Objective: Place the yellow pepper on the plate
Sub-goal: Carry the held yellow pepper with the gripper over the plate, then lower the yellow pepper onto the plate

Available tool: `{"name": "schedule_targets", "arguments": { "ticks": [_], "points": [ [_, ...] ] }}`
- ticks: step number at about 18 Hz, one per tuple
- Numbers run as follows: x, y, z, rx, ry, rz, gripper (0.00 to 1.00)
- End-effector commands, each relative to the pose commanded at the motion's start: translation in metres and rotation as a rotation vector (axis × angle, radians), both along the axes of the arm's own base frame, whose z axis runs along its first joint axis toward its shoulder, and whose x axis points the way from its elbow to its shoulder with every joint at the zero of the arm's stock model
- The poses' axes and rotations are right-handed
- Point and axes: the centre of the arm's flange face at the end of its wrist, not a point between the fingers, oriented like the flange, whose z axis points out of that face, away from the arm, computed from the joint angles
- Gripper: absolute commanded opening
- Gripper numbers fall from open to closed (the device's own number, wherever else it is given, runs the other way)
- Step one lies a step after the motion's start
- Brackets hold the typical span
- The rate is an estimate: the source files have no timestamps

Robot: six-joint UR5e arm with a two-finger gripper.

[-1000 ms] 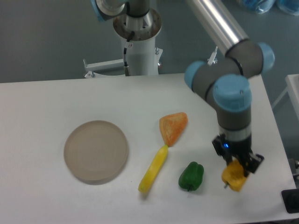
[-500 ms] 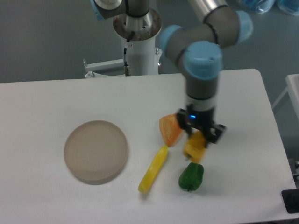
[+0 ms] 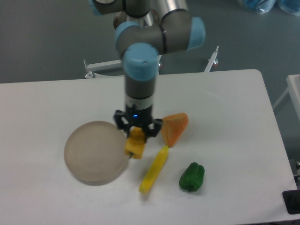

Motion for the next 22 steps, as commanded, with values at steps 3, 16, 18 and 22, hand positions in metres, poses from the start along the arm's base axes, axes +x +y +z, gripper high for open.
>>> {"name": "schedule_targets", "arguments": {
  "ticks": [3,16,18,22],
  "points": [
    [0.016,-0.006,-0.02,-0.032,-0.014,-0.017,0.37],
    [0.049,-0.011,-0.064,-0.046,0.035,-0.247,0.38],
    [0.049,-0.013,-0.068,-0.052,0.041,-0.285,0.38],
    [0.05,-0.014,-0.076,-0.066,0.031,-0.269,0.38]
  ]
}}
